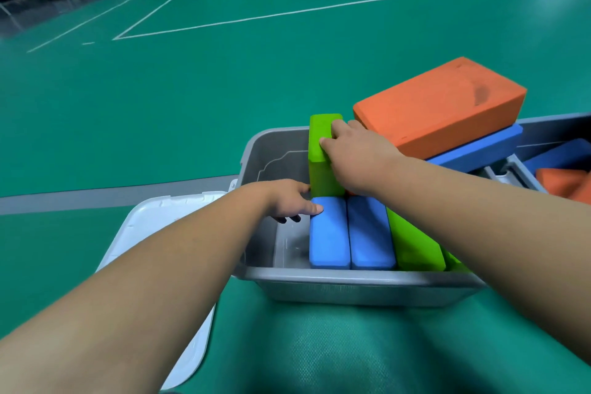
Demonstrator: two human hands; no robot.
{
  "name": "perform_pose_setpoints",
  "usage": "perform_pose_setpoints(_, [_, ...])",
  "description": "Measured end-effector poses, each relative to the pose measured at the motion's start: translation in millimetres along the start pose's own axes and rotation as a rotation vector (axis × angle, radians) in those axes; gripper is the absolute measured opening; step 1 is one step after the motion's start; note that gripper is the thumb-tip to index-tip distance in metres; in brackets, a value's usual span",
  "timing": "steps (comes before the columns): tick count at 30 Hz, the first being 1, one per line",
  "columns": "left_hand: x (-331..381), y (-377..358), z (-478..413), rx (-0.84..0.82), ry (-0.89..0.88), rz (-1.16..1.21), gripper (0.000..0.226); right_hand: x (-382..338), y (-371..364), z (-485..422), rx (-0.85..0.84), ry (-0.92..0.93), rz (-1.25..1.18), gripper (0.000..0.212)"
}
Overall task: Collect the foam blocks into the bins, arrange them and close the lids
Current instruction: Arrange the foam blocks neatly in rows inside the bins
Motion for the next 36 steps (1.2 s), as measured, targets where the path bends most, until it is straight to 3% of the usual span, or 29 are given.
perform_pose_setpoints(5, [-9,0,-2,-0.046,0.045,0.049,0.074,-7,-29,5,-0.175,0.039,0.160,0.052])
perform_pose_setpoints(9, [-9,-4,-6,-0.049,0.038,0.047,0.070,-14,-70,14,-0.379,0.053,0.228,0.075])
perform_pose_setpoints(14, [-11,-7,-7,-0.051,0.027,0.043,0.063,-15,-85,10,-0.445,0.034,0.212,0.083])
perform_pose_setpoints(24, [8,4,-4,0.059,-0.044,-0.140,0.068,-15,-87,27,-0.512,-0.019,0.141,0.084])
perform_pose_setpoints(27, [13,7,0,0.106,-0.063,-0.212,0.051,-18,-74,36,-0.575,0.006,0.096,0.068])
perform_pose_setpoints(29, [18,10,1,0.149,-0.076,-0.247,0.035,-21,-59,40,-0.554,0.068,0.061,0.044])
perform_pose_setpoints(31, [24,15,2,0.197,-0.078,-0.240,0.023,-22,-39,40,-0.449,0.075,-0.003,0.034])
perform_pose_setpoints(36, [54,30,4,0.354,-0.133,-0.267,0.025,10,35,30,0.065,-0.113,-0.209,0.030])
Point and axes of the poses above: each hand's wrist, its own z-axis away from the middle knuckle, its own y-axis out of the back of the hand, x = y × z, the point moved 6 cm from there along -z, towards the middle knuckle, and after that the axes turned 10 degrees about x, right-handed, at the moved point
